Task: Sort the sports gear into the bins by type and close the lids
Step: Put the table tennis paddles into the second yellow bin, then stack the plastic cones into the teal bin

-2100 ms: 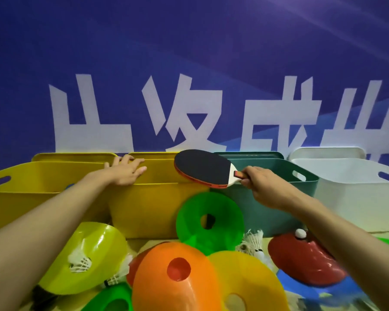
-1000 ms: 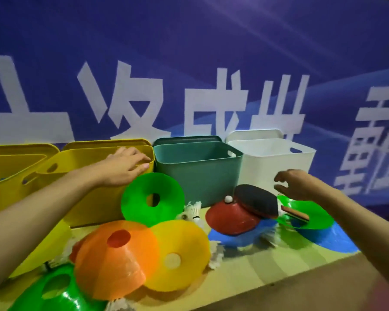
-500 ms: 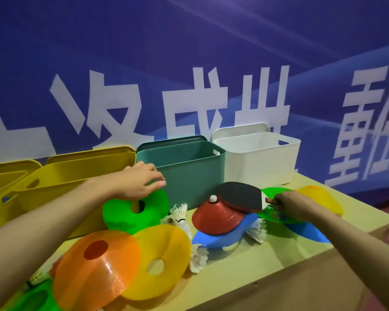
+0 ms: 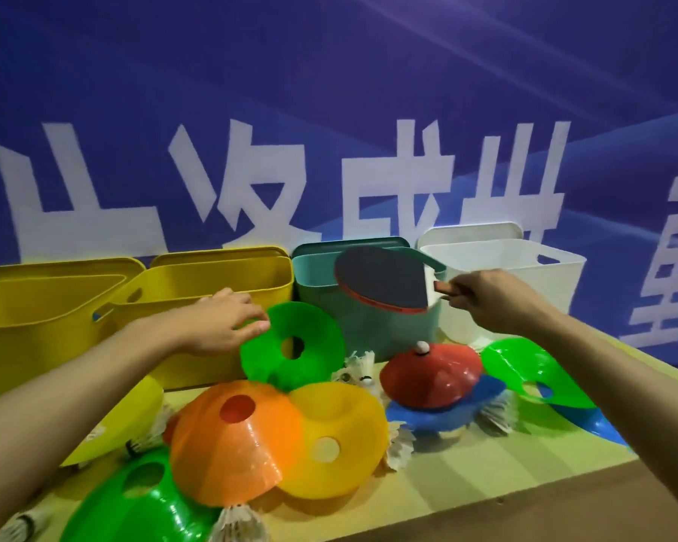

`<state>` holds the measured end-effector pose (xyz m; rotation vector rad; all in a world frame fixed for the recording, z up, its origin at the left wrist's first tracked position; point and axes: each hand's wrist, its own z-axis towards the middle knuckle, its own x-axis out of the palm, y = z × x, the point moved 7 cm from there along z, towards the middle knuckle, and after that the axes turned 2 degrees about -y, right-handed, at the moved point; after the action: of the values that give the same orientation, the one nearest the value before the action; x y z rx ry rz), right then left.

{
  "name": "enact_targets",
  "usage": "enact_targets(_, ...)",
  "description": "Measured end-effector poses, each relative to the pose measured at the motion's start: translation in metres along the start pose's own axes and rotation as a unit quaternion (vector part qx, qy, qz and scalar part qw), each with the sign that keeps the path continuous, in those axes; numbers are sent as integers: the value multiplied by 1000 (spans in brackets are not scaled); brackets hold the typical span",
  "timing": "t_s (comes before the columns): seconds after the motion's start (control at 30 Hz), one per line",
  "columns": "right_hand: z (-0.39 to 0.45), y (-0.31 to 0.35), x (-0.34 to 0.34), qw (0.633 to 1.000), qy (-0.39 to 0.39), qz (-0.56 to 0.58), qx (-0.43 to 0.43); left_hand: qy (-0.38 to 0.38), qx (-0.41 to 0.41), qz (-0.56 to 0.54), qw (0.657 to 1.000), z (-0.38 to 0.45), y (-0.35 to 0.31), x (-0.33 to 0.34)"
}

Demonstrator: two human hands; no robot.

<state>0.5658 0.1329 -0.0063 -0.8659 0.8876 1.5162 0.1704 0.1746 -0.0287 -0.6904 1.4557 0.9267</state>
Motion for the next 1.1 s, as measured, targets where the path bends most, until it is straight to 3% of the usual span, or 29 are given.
enact_targets(0.3,123,232,11,993,-6,9,-120,2,-74,-57,996,-117,105,23)
enact_targets(0.5,176,328,69,986,96,6,-133,-10,-109,-89,990,-166,156,44)
enact_targets(0.6,164,335,86,985,99,-2,-140,0,-134,-102,986,-183,169,54)
enact_targets(0.8,71,300,66,976,-17,30,-217,-12,-116,-112,987,-176,162,66)
enact_targets(1.1,-63,235,90,955,144,103,-240,17,-34,-88,995,-135,78,60)
